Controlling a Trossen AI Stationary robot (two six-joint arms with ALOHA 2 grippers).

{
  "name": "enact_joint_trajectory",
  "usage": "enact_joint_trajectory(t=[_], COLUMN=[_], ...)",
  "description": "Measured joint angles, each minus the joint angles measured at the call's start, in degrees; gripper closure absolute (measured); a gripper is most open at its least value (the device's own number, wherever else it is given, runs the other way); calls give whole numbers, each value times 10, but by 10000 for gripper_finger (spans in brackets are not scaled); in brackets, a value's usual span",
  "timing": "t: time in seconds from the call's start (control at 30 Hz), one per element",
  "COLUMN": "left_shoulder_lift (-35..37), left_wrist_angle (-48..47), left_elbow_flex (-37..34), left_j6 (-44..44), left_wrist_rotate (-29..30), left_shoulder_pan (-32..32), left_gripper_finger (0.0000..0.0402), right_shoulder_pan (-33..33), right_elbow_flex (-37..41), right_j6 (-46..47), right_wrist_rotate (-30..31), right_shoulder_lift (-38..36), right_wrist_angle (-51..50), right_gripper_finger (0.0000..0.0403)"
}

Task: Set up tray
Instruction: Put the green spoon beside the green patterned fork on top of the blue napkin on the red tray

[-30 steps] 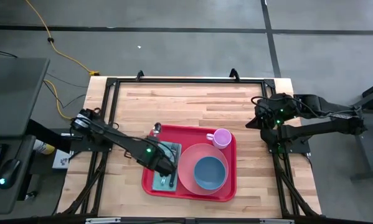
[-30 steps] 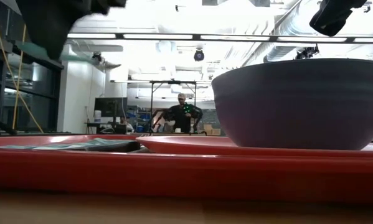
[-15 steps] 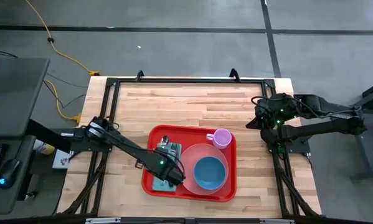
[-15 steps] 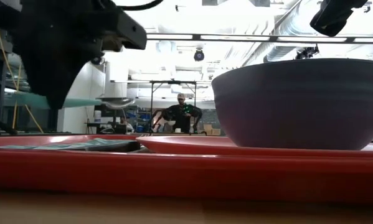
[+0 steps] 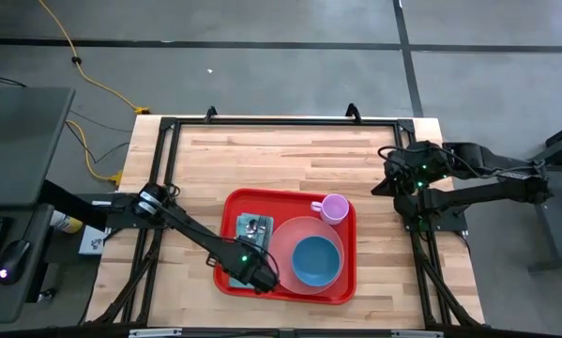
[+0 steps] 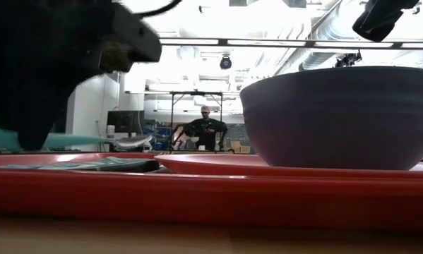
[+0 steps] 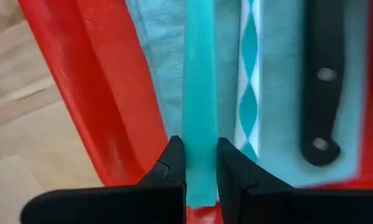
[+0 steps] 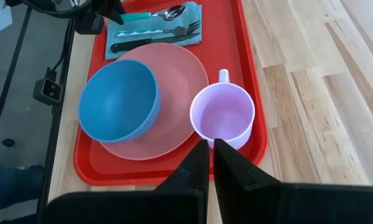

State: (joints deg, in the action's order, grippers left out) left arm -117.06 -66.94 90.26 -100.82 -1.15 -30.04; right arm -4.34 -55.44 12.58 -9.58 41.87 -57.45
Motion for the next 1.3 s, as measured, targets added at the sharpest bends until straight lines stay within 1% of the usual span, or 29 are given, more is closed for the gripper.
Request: enact_joint_trajectory(t=[0.07, 0.17, 0.4, 0.6, 0.77, 0.83, 0.93, 1.1, 1.3], left_shoulder_lift=[-3, -10, -18, -39, -41, -43, -45, -44, -44], left_wrist_angle=[-10, 6, 0, 55, 72, 56, 1, -58, -55], left_elbow_flex=[-2, -1, -2, -1, 0, 9, 26, 55, 56], left_j6=[0, -1, -1, -1, -1, -1, 1, 5, 6], left_wrist_rotate=[-3, -5, -9, -3, -2, 1, 10, 23, 21], left_shoulder_pan=[0, 0, 0, 0, 0, 3, 6, 16, 20], left_gripper_finger=[335, 335, 335, 335, 335, 335, 335, 335, 335], right_shoulder_pan=[0, 0, 0, 0, 0, 0, 0, 0, 0], right_elbow_flex=[0, 0, 0, 0, -1, -1, -1, -1, -1], right_j6=[0, 0, -2, -3, -7, -7, -7, -7, -9], right_wrist_rotate=[0, 0, 0, 0, -1, -1, -1, -3, -3], right_shoulder_lift=[0, 0, 0, 0, 0, 0, 0, 0, 0], right_wrist_angle=[-2, -2, -4, -6, -11, -11, -12, -15, -15], right_gripper_finger=[403, 403, 403, 403, 403, 403, 403, 403, 403])
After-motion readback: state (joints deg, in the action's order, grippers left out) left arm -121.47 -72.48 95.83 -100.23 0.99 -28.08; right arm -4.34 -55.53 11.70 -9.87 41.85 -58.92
